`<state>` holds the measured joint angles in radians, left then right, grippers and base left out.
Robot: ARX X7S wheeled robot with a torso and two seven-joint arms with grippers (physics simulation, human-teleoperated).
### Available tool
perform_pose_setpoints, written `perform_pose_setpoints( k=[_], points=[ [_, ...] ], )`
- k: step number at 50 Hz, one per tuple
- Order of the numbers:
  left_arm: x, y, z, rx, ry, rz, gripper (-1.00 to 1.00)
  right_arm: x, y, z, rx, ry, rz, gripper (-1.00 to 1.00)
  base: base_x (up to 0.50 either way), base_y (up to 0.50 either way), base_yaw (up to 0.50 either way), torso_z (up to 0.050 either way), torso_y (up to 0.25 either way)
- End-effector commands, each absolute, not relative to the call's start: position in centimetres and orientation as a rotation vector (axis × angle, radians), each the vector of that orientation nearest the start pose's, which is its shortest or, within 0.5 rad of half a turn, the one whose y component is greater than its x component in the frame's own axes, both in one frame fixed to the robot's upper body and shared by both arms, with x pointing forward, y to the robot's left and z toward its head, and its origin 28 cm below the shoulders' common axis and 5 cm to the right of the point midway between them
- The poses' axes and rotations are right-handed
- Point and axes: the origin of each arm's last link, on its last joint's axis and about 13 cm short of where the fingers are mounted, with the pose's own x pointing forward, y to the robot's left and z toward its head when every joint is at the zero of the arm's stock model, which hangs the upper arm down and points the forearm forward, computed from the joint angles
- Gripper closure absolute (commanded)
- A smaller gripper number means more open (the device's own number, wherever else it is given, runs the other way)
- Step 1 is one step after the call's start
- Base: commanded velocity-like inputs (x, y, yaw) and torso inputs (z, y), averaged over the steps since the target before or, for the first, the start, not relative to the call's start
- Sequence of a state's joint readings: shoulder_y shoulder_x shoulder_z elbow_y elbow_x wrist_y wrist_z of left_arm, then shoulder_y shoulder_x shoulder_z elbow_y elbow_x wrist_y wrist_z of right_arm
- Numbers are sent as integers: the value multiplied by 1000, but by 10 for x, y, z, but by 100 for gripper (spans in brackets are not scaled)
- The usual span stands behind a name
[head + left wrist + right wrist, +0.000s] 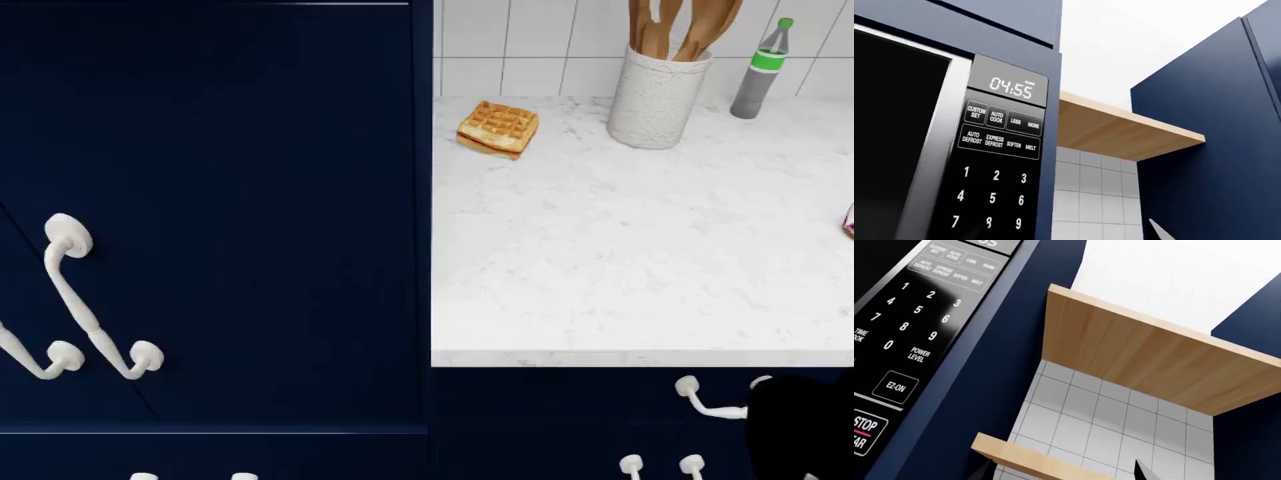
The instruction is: Open the microwave door
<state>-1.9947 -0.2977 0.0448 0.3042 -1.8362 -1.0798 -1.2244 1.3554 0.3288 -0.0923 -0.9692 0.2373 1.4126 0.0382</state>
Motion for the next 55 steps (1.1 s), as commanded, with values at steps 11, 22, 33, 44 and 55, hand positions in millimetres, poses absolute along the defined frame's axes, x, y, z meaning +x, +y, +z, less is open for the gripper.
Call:
perform_pose_setpoints(
  k=[11,22,33,44,55],
  points=[
    [177,152,499,-271,-667,-319,-100,189,-124,382,-339,-857,-19,-100,0,0,0,0,0],
    [215,153,498,-289,-701,-125,-100,189,-123,382,-342,-855,-18,-100,0,0,0,0,0],
    [243,158,493,-280,-726,63,-100,185,-126,382,-341,-853,-19,-100,0,0,0,0,0],
    [277,169,484,-296,-737,195,-100,188,-125,381,-341,-853,-12,-100,0,0,0,0,0],
    [285,186,476,-315,-737,279,-100,189,-124,382,-341,-855,-7,-100,0,0,0,0,0]
  ],
)
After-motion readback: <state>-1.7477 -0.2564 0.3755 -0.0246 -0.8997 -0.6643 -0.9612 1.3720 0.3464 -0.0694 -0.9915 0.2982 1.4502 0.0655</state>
